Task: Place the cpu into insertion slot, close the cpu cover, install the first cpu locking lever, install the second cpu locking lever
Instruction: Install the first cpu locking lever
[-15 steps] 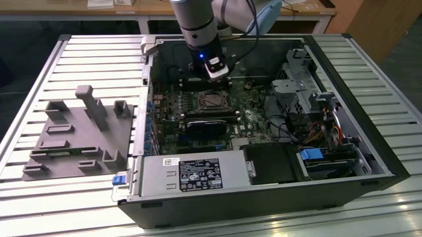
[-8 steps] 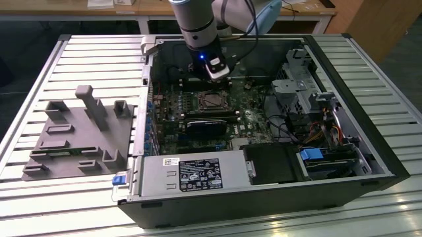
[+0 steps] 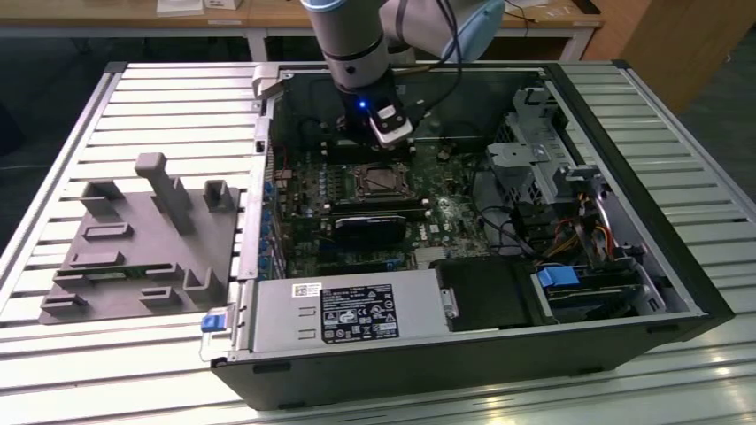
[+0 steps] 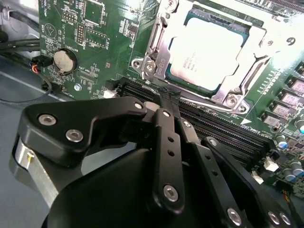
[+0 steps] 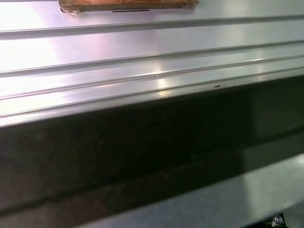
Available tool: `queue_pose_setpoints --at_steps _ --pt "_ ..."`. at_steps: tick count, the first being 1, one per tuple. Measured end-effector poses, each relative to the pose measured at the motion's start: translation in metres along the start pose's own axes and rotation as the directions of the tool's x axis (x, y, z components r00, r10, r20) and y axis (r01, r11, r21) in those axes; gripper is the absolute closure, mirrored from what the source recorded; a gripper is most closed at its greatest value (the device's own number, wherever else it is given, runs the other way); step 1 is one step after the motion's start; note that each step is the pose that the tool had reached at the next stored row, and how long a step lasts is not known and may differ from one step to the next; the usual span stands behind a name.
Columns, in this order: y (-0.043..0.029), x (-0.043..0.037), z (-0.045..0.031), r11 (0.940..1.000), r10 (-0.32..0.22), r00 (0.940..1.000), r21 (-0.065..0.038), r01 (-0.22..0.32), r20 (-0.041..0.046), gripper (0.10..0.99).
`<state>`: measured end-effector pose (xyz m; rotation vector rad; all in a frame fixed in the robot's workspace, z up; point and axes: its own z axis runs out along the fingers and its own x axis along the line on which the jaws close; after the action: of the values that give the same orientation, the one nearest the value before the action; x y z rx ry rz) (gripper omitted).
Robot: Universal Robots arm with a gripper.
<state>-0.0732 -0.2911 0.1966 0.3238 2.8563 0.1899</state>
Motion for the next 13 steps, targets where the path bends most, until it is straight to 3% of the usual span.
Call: queue_pose_setpoints --at_steps 13 --pt "-0.0046 0.0003 0.0046 0.9994 -0.035 0.9994 -0.005 0.035 -0.0055 0.980"
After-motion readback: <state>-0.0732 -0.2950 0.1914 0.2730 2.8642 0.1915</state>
